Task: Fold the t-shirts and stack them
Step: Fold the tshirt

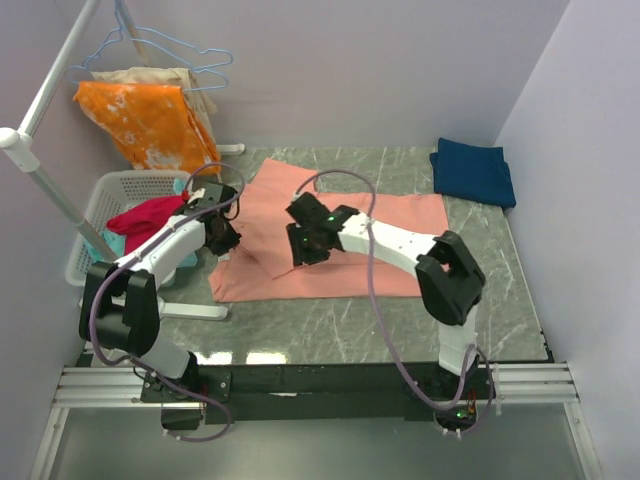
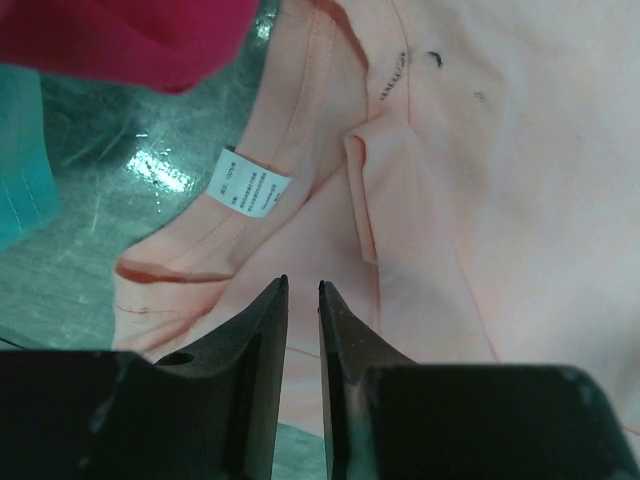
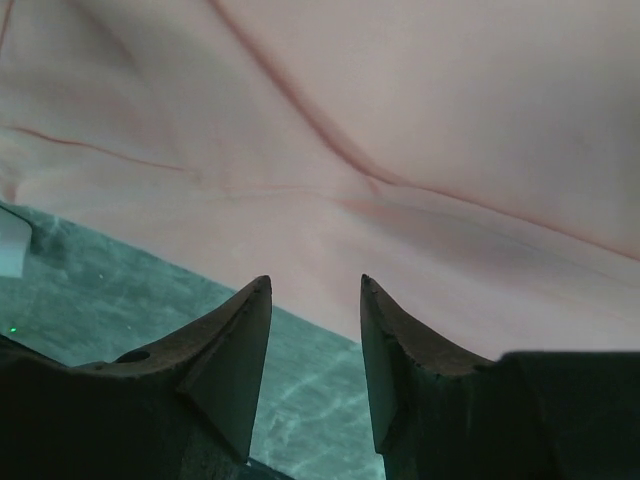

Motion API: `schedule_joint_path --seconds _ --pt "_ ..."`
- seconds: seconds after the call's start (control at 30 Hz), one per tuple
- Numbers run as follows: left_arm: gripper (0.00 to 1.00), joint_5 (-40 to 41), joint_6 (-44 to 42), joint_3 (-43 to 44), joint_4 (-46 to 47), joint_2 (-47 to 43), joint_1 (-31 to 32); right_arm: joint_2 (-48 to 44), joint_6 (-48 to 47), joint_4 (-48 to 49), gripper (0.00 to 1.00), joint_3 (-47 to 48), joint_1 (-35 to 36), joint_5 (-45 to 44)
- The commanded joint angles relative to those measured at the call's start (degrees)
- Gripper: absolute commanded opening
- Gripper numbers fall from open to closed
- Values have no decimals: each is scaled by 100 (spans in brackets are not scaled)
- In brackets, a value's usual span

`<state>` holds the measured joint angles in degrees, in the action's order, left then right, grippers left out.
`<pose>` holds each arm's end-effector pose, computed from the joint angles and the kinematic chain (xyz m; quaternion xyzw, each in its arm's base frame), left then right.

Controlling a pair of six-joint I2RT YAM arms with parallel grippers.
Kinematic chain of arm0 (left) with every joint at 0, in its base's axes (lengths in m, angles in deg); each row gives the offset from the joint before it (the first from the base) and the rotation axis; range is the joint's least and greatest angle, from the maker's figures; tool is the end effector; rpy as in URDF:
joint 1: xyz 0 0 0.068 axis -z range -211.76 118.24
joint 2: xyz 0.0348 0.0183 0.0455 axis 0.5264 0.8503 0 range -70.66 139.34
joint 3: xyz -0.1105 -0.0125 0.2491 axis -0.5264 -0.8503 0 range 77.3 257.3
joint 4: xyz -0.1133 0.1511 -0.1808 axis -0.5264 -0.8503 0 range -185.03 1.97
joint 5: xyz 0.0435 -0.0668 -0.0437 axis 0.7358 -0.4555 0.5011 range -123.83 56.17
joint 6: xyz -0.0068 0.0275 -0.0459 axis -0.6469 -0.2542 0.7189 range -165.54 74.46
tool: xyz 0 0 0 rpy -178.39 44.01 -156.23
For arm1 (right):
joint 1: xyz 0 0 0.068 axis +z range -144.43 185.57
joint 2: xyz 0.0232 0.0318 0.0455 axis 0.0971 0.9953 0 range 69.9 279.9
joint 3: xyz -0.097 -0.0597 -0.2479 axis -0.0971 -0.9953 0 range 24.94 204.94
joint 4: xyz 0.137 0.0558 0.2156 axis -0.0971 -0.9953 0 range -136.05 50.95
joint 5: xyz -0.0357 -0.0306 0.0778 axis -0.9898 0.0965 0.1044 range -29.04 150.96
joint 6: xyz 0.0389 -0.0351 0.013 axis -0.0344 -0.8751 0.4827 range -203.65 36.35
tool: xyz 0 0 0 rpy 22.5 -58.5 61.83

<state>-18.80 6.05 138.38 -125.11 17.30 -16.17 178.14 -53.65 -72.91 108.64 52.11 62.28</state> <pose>0.2951 -0.0728 0.2227 -0.3265 0.9096 -0.0175 0.2565 0.2800 0.2966 0.2237 -0.1415 0.9517 0.1773 0.2069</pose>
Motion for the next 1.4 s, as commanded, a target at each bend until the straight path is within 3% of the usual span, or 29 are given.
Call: schedule_joint_path --seconds 0.0,0.4,0.7,1.03,1.37 --pt "23 -526 -325 -184 218 -244 -311 415 -380 -181 47 857 364 -518" --pt "22 -1028 -624 -342 280 -420 -716 1199 -635 -191 39 1298 830 -554" --pt "21 -1125 -773 -351 333 -455 -883 1603 -829 -173 48 1772 1085 -827" --pt "21 -1160 -844 -465 342 -535 -979 2068 -811 -348 48 2351 1102 -976" --pt "21 -1195 -835 -448 333 -579 -1015 2209 -706 -630 39 2379 1094 -1204"
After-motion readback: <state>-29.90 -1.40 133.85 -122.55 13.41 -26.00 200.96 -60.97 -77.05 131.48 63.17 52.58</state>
